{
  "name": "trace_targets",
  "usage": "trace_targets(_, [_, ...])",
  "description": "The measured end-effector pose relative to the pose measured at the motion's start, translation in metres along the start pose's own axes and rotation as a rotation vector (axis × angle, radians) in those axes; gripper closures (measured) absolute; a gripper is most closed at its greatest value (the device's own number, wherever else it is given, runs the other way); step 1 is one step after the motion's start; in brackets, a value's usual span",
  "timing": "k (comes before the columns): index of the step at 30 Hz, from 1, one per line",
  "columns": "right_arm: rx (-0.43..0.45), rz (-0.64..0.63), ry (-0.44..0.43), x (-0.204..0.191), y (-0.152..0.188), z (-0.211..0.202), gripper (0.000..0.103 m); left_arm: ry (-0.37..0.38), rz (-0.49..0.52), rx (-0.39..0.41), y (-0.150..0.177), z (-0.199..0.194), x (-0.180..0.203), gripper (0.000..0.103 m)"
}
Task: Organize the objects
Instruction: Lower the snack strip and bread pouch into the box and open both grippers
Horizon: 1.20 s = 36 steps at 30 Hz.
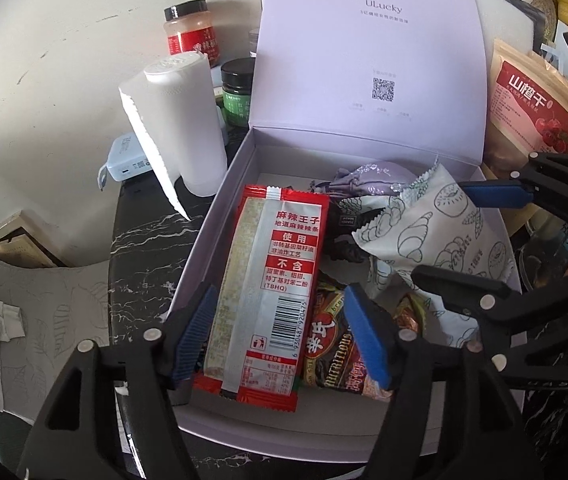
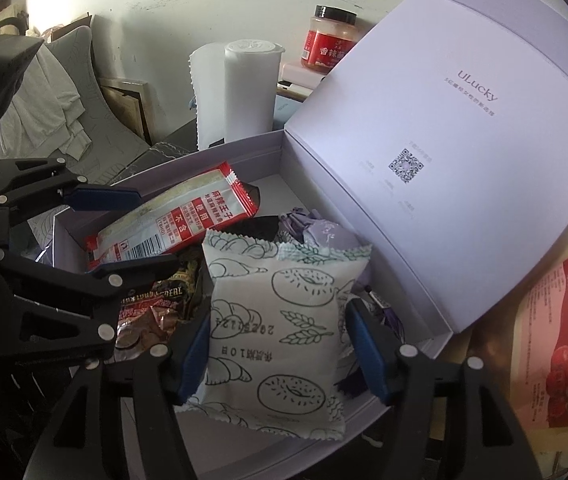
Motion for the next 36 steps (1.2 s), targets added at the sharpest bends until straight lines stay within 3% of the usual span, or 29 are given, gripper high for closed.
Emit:
trace_targets(12, [0.031, -0.003, 0.022, -0.001, 0.008, -0.024, 0.027, -0.027, -0.052, 0.001, 0.010, -0.020, -0.001, 0.022])
trace_targets(25, [0.035, 0.030, 0.036, 0.004, 0.017, -0.033, 0.027, -0.043, -0.067, 0.022, 0.022, -0.042, 0.002, 0.021])
trace_targets(36, [0.106, 0.046, 0.022, 0.010, 0.011, -0.063, 0.027, -0.092, -0.113, 0.068, 0.015, -0.072, -0.006, 0.020])
Point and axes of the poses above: each gripper's, at about its wrist camera, not at the fingertips, and z roughly the way its jaws point, x to its right, y to its underside, the point moved 4 cm from there along z, roughly the way its jaws point, and after that the axes turned 1 degree about -x, right-handed, at the moved point
